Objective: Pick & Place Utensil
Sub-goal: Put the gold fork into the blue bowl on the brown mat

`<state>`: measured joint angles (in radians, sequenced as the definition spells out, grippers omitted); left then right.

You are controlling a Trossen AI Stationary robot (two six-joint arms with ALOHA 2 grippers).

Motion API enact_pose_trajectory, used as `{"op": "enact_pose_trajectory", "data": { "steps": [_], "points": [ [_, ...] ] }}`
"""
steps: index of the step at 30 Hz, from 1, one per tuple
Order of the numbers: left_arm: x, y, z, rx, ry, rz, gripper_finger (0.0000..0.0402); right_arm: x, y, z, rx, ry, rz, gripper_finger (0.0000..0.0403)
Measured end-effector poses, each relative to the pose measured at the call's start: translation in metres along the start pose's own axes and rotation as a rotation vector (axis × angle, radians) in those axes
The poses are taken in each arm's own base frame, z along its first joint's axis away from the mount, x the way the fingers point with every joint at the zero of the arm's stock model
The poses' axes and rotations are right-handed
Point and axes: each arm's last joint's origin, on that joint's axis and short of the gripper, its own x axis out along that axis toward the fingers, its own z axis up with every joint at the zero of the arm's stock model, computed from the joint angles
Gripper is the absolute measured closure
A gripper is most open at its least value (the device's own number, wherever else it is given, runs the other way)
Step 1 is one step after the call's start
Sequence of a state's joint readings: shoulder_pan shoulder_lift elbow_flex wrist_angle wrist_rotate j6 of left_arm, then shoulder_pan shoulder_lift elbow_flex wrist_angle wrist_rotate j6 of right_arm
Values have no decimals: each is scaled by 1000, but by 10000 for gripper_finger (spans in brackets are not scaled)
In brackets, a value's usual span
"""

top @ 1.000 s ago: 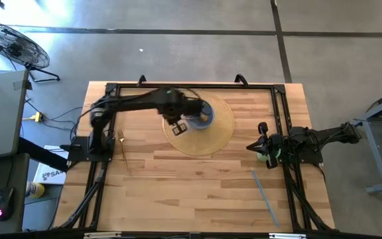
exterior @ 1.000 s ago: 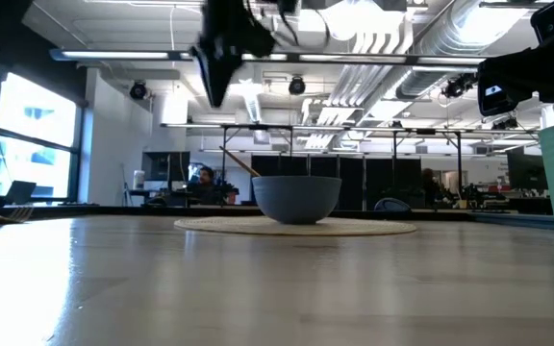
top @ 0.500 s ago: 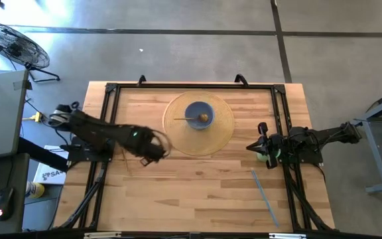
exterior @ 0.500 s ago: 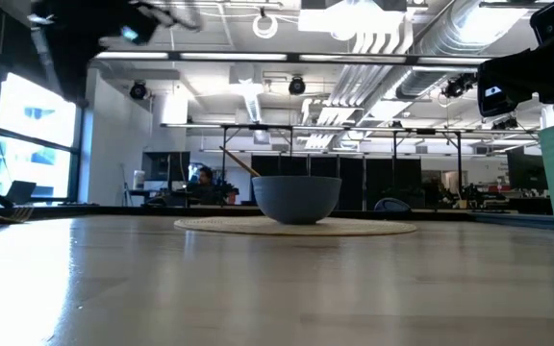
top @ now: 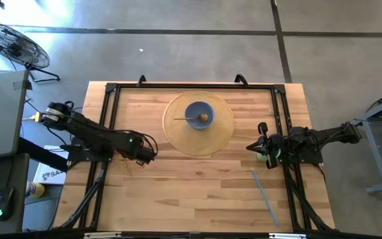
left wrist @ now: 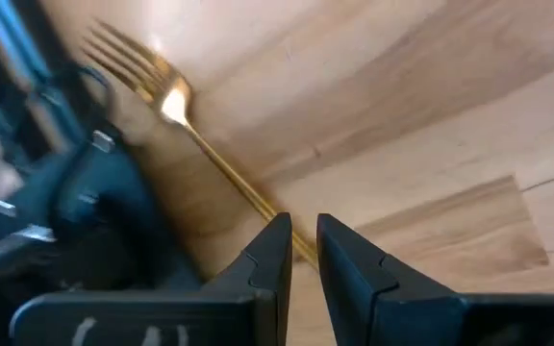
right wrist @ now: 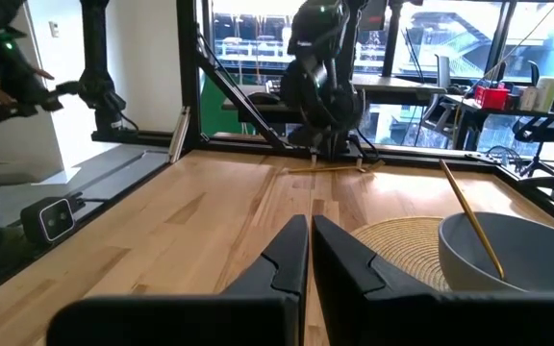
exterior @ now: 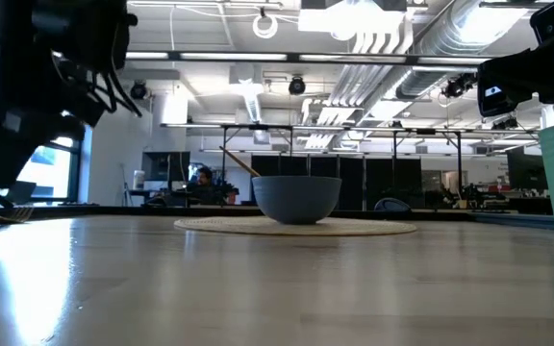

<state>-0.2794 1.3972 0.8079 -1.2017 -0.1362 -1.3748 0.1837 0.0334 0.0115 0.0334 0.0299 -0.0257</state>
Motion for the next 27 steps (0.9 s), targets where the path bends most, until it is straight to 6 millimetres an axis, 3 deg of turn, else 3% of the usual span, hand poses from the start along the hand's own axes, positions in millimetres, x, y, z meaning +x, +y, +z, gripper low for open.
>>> {"op": "enact_pose_trajectory", "data": {
  "steps": [4, 14, 27],
  "points": [
    [15, -1, -2, -45, 1, -26, 353, 0, 0, 0, 0, 0, 0, 391],
    [19, 1, -4, -118, 21, 10, 353, 0, 0, 0, 0, 0, 0, 391],
    [38, 10, -17, -378, -36, 63, 352, 0, 0, 0, 0, -1, 0, 391]
  ]
}}
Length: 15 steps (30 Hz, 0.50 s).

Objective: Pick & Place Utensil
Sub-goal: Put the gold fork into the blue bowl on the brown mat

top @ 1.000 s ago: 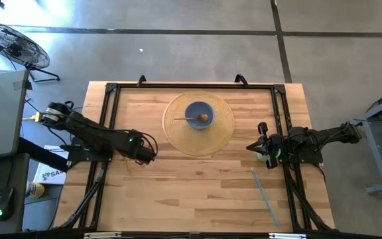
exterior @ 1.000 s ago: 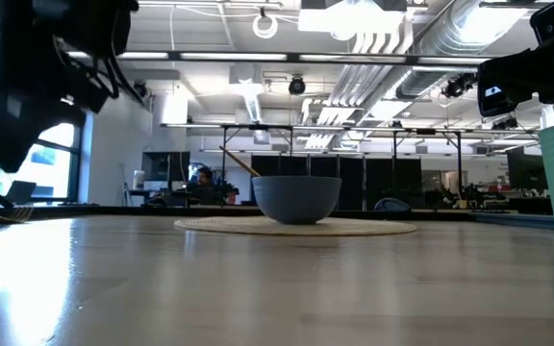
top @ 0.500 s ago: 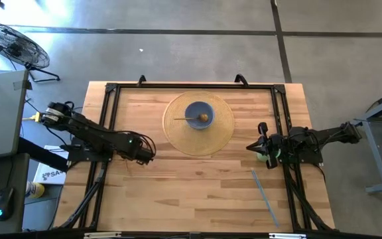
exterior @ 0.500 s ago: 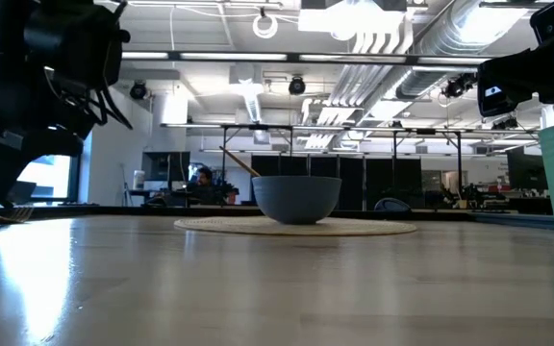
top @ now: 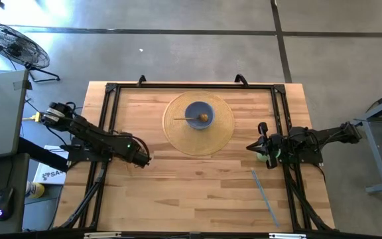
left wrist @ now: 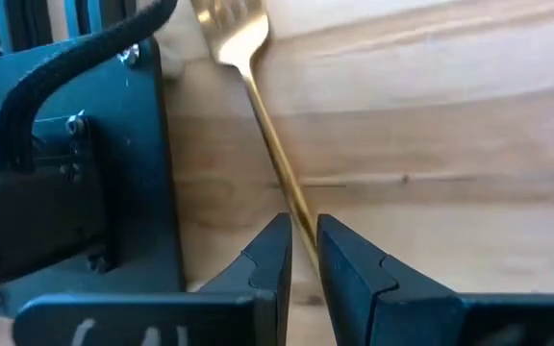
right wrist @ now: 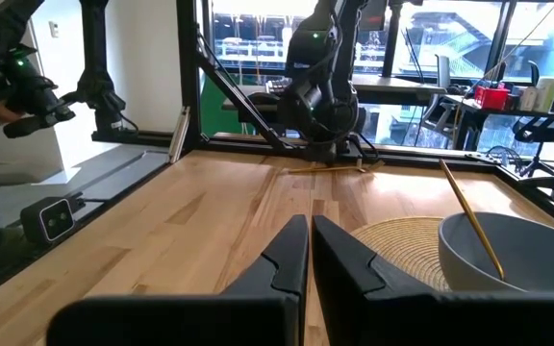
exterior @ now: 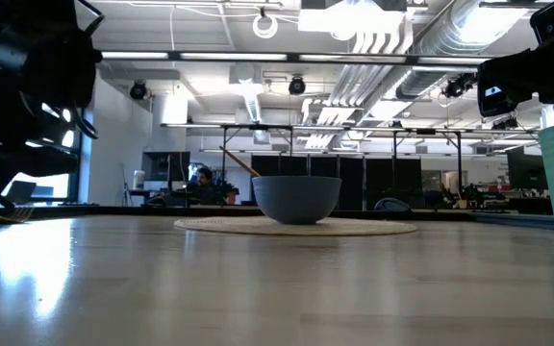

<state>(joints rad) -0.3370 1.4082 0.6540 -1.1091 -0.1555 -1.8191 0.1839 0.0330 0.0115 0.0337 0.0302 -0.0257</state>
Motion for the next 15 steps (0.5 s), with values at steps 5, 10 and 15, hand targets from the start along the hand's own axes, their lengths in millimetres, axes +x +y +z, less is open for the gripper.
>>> {"op": "enact_pose_trajectory", "data": {
  "steps": [5, 10, 15],
  "points": [
    [0, 0, 1, -48, -19, -6, 352, 0, 0, 0, 0, 0, 0, 391],
    [7, 2, 0, -121, -32, -8, 352, 0, 0, 0, 0, 0, 0, 391],
    [10, 3, 0, -173, -37, -10, 352, 0, 0, 0, 0, 0, 0, 391]
  ]
}}
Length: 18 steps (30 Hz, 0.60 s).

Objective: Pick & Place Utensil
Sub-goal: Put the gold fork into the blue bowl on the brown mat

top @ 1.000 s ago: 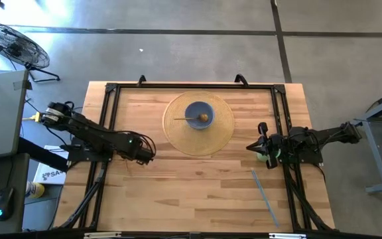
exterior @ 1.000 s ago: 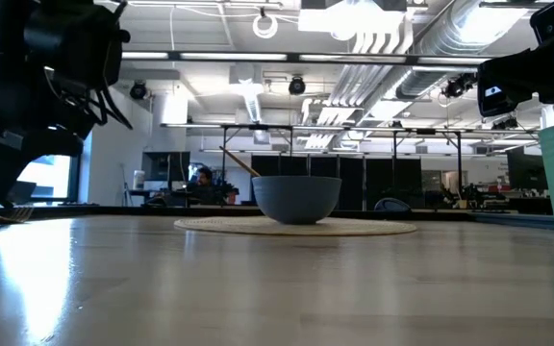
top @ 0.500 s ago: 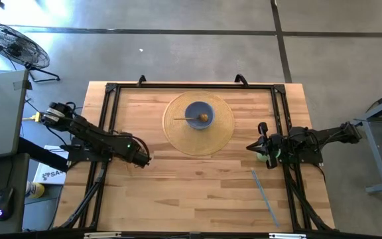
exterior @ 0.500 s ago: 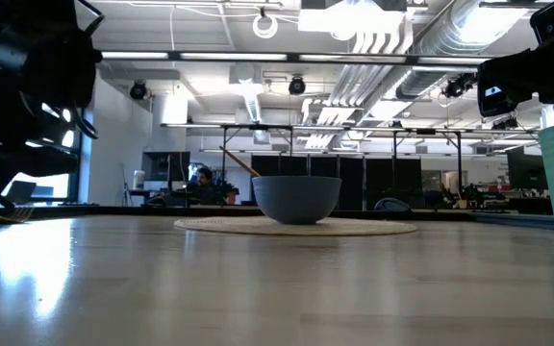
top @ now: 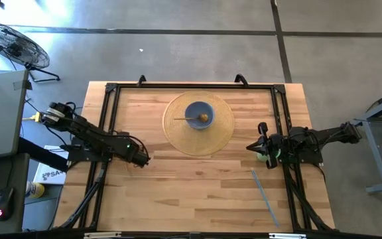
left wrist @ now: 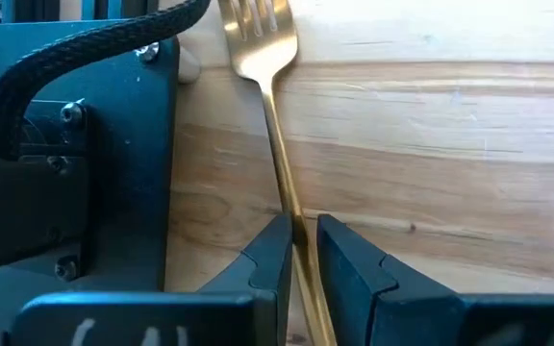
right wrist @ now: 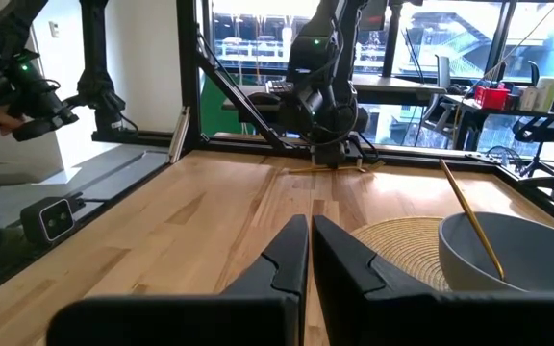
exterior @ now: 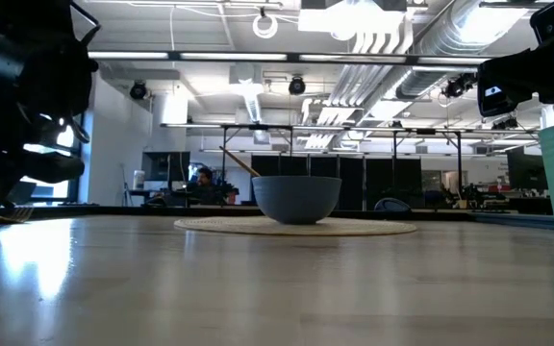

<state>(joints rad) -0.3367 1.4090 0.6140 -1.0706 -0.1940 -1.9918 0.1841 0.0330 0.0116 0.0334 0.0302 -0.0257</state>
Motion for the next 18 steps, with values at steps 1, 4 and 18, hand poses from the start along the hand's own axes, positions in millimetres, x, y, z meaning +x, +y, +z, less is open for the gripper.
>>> {"op": "enact_pose_trajectory", "data": {
  "steps": [1, 4, 18],
  "points": [
    [0, 0, 0, -5, 0, 0, 352, 0, 0, 0, 0, 0, 0, 391],
    [0, 0, 0, -25, 6, 2, 352, 0, 0, 0, 0, 0, 0, 391],
    [10, -15, -7, 63, -36, -48, 352, 0, 0, 0, 0, 0, 0, 391]
  ]
}}
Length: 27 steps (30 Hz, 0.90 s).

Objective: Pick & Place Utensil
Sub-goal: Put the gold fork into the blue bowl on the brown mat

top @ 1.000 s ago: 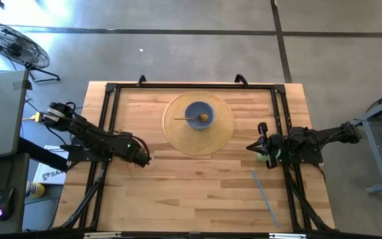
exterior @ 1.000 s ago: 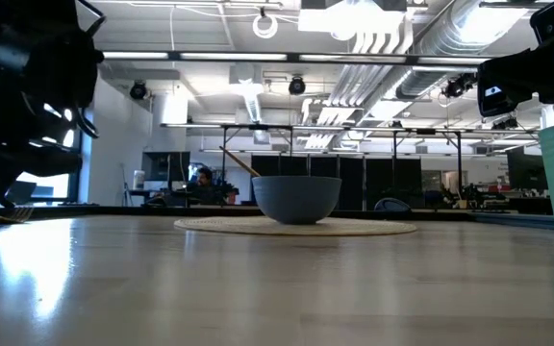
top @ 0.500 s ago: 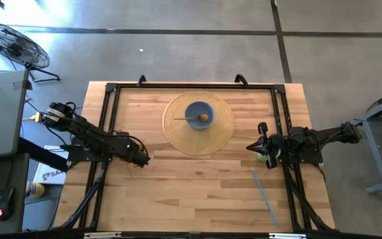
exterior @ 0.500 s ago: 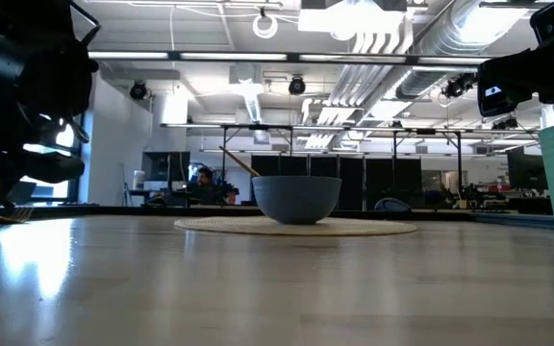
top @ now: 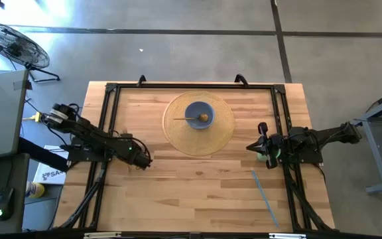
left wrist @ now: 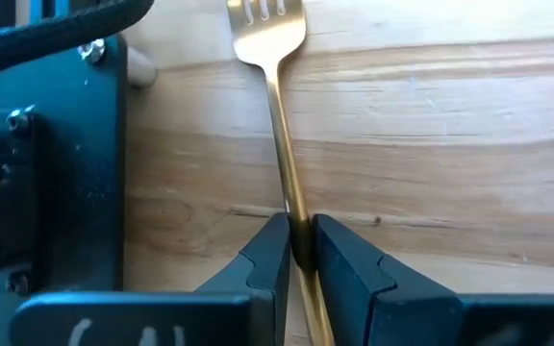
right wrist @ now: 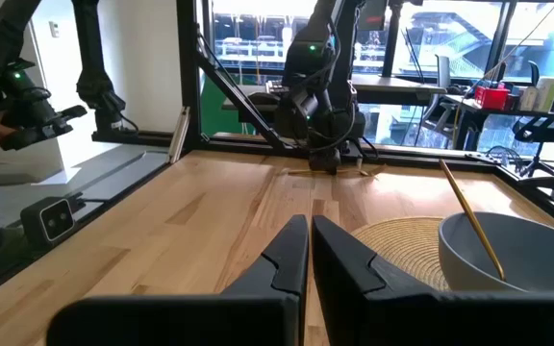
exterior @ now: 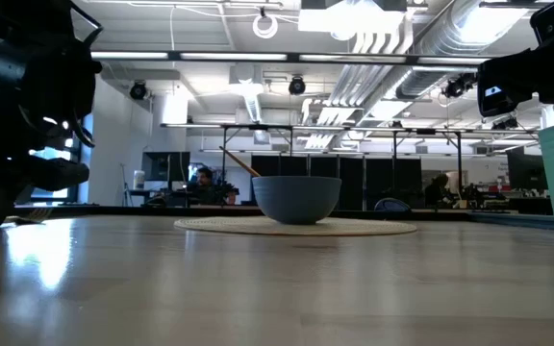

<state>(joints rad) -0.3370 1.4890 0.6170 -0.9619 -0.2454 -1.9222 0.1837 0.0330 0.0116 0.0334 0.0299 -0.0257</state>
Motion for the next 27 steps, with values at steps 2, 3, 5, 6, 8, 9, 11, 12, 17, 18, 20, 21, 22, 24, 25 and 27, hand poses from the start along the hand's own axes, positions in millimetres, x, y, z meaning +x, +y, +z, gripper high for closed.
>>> {"op": "enact_pose_trajectory", "data": {
  "steps": [2, 3, 5, 6, 8, 9, 11, 12, 17, 18, 20, 21, 22, 24, 25, 27],
  "points": [
    [-1, -2, 0, 24, -15, -13, 352, 0, 0, 0, 0, 0, 0, 391],
    [-3, -3, 0, 41, -22, -21, 353, 0, 0, 0, 0, 0, 0, 391],
    [-6, -8, 1, 75, -43, -52, 353, 0, 0, 0, 0, 0, 0, 391],
    [-9, -12, 1, 88, -56, -86, 353, 0, 0, 0, 0, 0, 0, 391],
    [-15, -23, -1, 112, -73, -190, 353, 0, 0, 0, 0, 0, 0, 391],
    [-17, -29, -1, 132, -84, -242, 353, 0, 0, 0, 0, 0, 0, 391],
    [-20, -38, -3, 192, -109, -338, 353, 0, 0, 0, 0, 0, 0, 391],
    [-22, -43, -4, 220, -111, -389, 353, 0, 0, 0, 0, 0, 0, 391],
    [-29, -57, -7, 322, -140, -534, 353, 0, 0, 0, 0, 0, 0, 391],
    [-30, -58, -6, 333, -154, -544, 353, 0, 0, 0, 0, 0, 0, 391],
    [-30, -59, -6, 347, -172, -553, 353, 0, 0, 0, 0, 0, 0, 391],
    [-30, -59, -6, 348, -180, -551, 353, 0, 0, 0, 0, 0, 0, 391],
    [-30, -59, -6, 346, -192, -550, 353, 0, 0, 0, 0, 0, 0, 391],
    [-31, -59, -4, 347, -238, -547, 353, 0, 0, 0, 0, 0, 0, 391],
    [-31, -59, -4, 342, -262, -545, 353, 0, 0, 0, 0, 0, 0, 391],
    [-31, -59, -3, 331, -299, -543, 353, 0, 0, 0, 0, 0, 0, 391]
  ]
}}
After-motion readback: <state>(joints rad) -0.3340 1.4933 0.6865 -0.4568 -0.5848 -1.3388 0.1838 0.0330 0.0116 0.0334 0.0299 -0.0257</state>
